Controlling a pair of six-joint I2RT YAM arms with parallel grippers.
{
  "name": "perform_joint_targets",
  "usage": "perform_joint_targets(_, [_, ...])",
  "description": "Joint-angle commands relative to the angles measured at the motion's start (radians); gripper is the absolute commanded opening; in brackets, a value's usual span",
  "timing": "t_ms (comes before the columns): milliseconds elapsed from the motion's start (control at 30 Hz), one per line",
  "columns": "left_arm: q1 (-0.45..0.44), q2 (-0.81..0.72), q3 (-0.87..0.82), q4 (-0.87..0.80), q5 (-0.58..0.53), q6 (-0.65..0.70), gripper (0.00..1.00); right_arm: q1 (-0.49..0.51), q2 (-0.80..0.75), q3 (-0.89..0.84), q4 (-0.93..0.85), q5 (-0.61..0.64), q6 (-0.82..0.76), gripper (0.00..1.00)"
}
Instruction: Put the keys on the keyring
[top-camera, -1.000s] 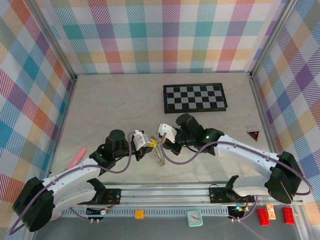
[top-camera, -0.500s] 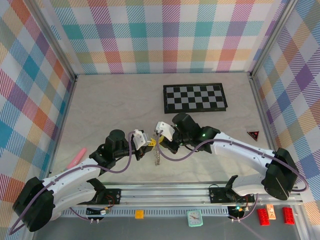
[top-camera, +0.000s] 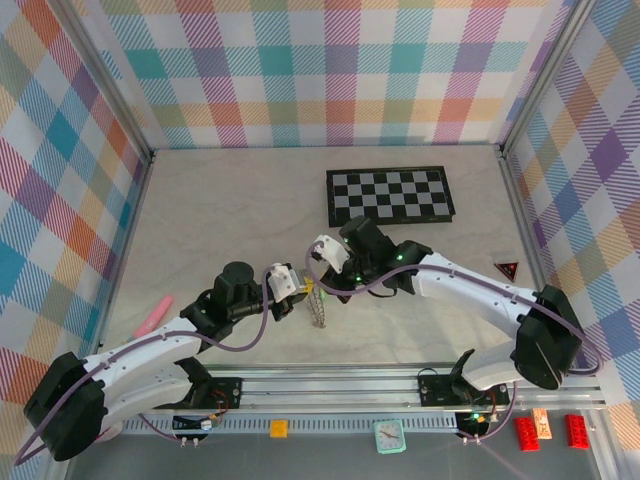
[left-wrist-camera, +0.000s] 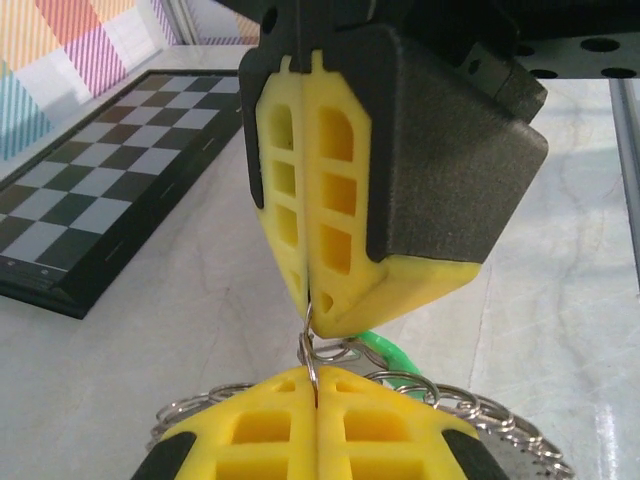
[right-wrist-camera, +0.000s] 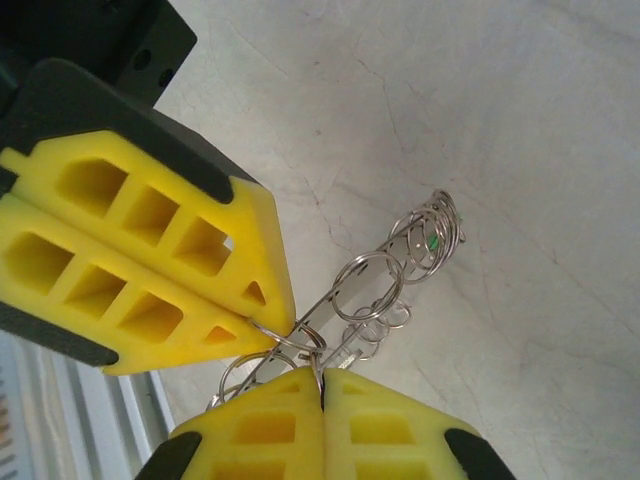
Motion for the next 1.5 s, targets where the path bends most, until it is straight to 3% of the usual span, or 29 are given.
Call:
perform_joint_targets(0, [-0.021,-0.034,-0.009,0.049,0.033,0.027,0.0,-0.032,0.027,0.048,-0.012,-0.049,0.058,0.0])
perform_joint_targets(933, [-0.035,-0.049,-0.039,0.098,0.008,0.032,0.0,-0.145,0.129,0.068,-0.043,-0.316,0.142,0.01])
perform_joint_targets(1000, [-0.035,-0.046,-0.047,0.118,0.01,0.017,0.0,-0.151,0.123,0.057,-0.023,-0.333,0.14,0.16])
perform_joint_targets(1067, [-0.036,-0.044,-0.057,0.142,0.011,-0.001,0.0,-0.156,0.104,0.036,0.008,-0.341,0.134,0.26])
perform_joint_targets(1333, [-0.035,-0.015,-0.119,0.31,0.016,-0.119,0.0,-0.164,0.014,-0.04,0.083,-0.333,-0.02,0.39])
perform_joint_targets(1467, [-0.035,0.024,-0.136,0.397,0.02,-0.178,0.0,-0.164,-0.096,-0.163,0.229,-0.29,-0.122,0.43])
